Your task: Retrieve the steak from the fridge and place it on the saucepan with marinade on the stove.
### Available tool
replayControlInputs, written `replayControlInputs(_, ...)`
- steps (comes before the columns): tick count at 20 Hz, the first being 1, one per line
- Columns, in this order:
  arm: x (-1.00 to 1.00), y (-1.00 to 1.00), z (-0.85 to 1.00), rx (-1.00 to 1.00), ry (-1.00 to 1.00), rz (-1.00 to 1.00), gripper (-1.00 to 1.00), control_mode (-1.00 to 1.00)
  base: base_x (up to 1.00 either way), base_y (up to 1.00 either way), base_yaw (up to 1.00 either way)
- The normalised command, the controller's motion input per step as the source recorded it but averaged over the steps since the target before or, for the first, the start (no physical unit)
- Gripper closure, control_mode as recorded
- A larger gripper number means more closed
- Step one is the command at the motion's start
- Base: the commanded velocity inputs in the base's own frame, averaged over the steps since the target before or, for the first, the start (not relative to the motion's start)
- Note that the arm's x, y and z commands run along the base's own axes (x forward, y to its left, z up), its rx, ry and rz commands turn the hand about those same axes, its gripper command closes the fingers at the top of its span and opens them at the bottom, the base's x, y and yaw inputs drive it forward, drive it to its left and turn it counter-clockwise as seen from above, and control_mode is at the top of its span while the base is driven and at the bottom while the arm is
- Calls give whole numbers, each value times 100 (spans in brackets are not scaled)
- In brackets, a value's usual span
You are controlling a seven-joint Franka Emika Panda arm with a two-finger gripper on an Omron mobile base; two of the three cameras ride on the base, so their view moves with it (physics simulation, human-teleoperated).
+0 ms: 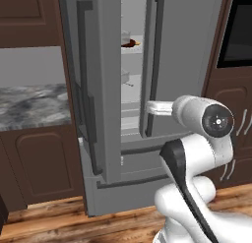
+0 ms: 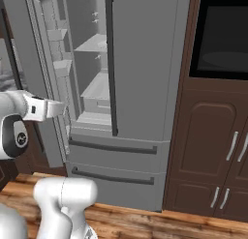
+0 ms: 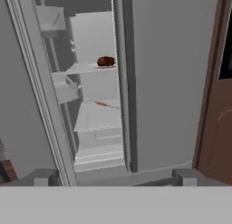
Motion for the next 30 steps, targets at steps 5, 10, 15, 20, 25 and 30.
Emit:
replayControlInputs(5, 35, -16, 0, 19, 20, 12, -100, -100, 0, 0, 0)
replayControlInputs(10, 55, 5, 0, 20, 19, 0, -100, -100, 0, 0, 0)
replayControlInputs(15, 21, 7, -6, -9, 0, 5, -100, -100, 0, 0, 0)
replayControlInputs(20, 48, 0, -29, -15, -8, 15, -100, -100, 0, 0, 0)
replayControlInputs(25, 63, 0, -16, -3, -5, 21, -100, -100, 0, 0, 0)
replayControlInputs(30, 70, 2, -6, -1, -11, 16, -100, -100, 0, 0, 0)
